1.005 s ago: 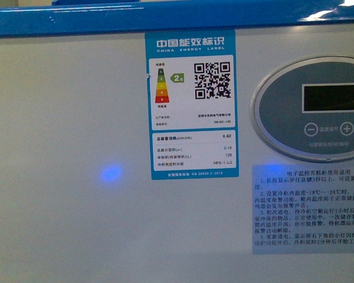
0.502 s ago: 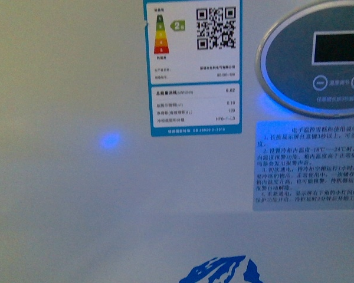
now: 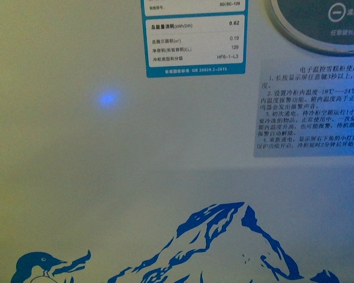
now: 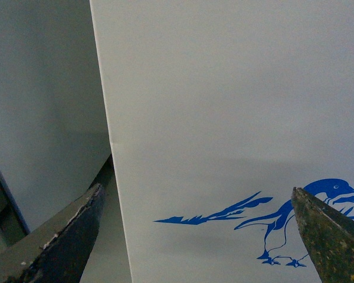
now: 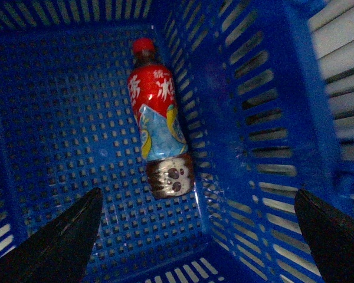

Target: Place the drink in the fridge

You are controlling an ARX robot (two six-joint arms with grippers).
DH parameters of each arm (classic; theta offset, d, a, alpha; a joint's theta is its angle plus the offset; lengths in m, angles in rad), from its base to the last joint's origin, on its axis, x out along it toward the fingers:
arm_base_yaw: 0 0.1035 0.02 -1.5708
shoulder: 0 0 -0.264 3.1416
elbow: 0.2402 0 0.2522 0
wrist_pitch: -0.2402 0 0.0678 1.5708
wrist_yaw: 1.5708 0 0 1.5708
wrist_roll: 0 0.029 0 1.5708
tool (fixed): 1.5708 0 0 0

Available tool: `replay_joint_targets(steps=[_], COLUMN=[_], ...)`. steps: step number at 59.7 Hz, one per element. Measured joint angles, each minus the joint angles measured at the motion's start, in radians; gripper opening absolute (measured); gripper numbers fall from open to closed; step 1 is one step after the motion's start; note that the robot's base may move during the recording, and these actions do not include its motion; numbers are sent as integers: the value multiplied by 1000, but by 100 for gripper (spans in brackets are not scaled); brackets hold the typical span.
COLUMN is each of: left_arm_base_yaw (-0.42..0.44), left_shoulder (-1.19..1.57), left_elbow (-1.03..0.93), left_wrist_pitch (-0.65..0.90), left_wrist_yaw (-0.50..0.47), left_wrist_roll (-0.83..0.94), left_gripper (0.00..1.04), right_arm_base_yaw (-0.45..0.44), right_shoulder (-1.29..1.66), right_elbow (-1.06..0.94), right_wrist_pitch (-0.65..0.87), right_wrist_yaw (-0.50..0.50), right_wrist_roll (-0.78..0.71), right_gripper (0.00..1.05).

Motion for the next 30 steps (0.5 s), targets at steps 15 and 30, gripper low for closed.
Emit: replay_joint_targets(steps=[15,30], left_arm_base_yaw=[0,0], left_shoulder=[0,0], left_elbow=[0,0], left_wrist_pitch=[0,0], left_wrist_yaw=[0,0], left_wrist_roll=[0,0], left_gripper=[97,97], right_arm_base_yaw=[30,25], right_shoulder=[325,500], right_elbow=[200,350], right_wrist_pitch=[9,-8], right_wrist_yaw=[91,98], right_wrist_roll=[43,109], right_gripper=[97,97])
